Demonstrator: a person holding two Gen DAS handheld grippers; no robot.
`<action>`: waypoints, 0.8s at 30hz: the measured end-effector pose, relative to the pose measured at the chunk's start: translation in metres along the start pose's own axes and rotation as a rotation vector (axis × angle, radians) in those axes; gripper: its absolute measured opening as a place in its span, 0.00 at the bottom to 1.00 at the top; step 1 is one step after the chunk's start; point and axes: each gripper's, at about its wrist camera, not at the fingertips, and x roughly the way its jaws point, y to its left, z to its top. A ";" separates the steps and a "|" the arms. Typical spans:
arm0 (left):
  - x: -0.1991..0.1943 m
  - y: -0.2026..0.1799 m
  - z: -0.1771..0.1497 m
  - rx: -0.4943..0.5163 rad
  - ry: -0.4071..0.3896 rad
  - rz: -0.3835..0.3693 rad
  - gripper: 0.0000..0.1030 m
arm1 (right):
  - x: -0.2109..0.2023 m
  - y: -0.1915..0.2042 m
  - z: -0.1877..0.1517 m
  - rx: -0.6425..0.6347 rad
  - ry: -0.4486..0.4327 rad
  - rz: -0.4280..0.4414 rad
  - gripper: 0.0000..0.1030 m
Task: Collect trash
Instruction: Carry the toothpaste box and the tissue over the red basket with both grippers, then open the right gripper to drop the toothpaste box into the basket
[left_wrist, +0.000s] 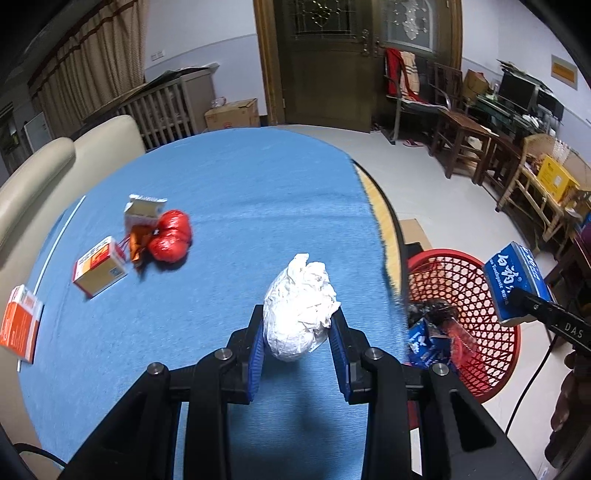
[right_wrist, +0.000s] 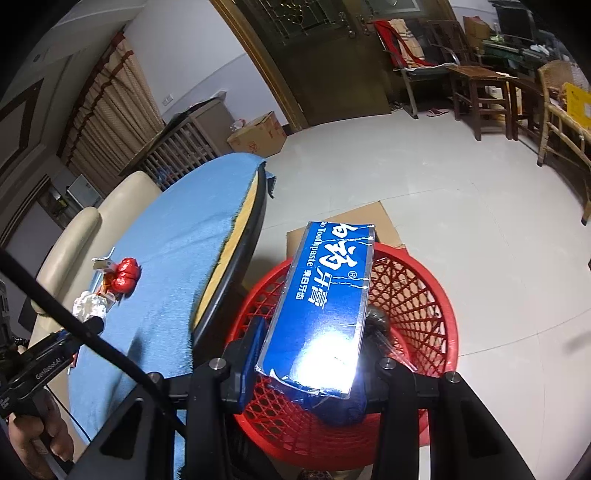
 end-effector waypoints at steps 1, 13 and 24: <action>0.000 -0.002 0.000 0.004 0.002 -0.003 0.33 | -0.002 -0.001 0.000 -0.004 -0.008 -0.006 0.41; 0.000 -0.030 0.006 0.035 0.019 -0.034 0.33 | -0.016 -0.009 0.000 -0.035 -0.043 -0.052 0.41; -0.002 -0.042 0.010 0.054 0.014 -0.044 0.33 | -0.014 -0.008 0.003 -0.068 -0.043 -0.085 0.42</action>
